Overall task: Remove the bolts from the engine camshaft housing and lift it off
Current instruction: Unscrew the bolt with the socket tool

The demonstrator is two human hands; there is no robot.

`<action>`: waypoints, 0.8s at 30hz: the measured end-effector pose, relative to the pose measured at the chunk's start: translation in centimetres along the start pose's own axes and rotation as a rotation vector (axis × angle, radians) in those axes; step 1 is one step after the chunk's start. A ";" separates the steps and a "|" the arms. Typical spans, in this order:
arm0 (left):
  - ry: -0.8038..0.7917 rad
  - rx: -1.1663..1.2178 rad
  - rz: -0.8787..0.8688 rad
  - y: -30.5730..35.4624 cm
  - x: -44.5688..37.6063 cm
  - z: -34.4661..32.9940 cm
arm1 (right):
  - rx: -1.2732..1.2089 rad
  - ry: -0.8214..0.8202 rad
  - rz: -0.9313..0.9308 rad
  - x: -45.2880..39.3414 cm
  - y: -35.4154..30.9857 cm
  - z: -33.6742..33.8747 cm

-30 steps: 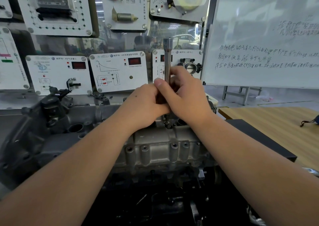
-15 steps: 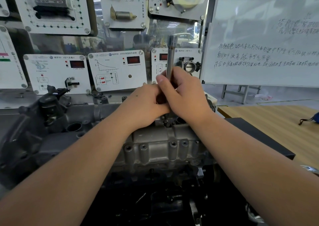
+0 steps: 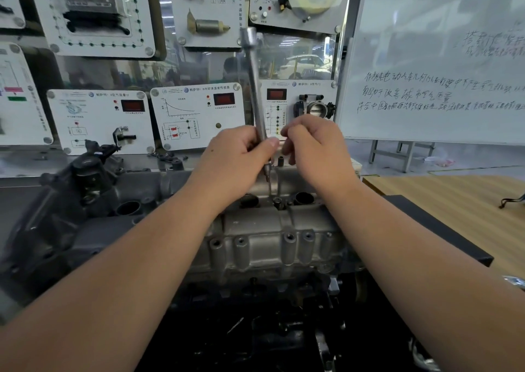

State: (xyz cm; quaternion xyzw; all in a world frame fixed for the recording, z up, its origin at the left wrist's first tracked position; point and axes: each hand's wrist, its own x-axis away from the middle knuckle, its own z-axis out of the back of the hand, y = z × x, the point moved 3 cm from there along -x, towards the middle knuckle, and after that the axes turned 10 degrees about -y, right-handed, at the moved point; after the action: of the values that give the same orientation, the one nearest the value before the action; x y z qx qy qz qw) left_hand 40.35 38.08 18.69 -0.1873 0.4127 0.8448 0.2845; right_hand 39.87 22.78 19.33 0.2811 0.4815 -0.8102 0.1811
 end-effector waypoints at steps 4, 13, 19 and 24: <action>0.190 0.147 0.106 -0.7 0.0 0.8 | 0.427 -0.269 -0.122 0.1 0.4 -0.7; 0.216 0.212 0.197 -1.9 -0.4 0.7 | 0.822 -0.595 -0.097 1.3 -0.4 -1.6; 0.186 0.196 0.212 -2.0 -0.7 0.6 | 0.662 -0.651 -0.097 1.5 -0.7 -1.4; 0.116 0.156 0.203 -2.1 -1.0 0.3 | 0.555 -0.493 -0.061 1.8 -0.6 -1.0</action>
State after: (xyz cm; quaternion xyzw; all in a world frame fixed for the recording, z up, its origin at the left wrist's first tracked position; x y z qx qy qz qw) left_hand 42.39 39.06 18.17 -0.1702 0.5098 0.8223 0.1869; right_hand 38.41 23.96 18.25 0.1013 0.1936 -0.9583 0.1844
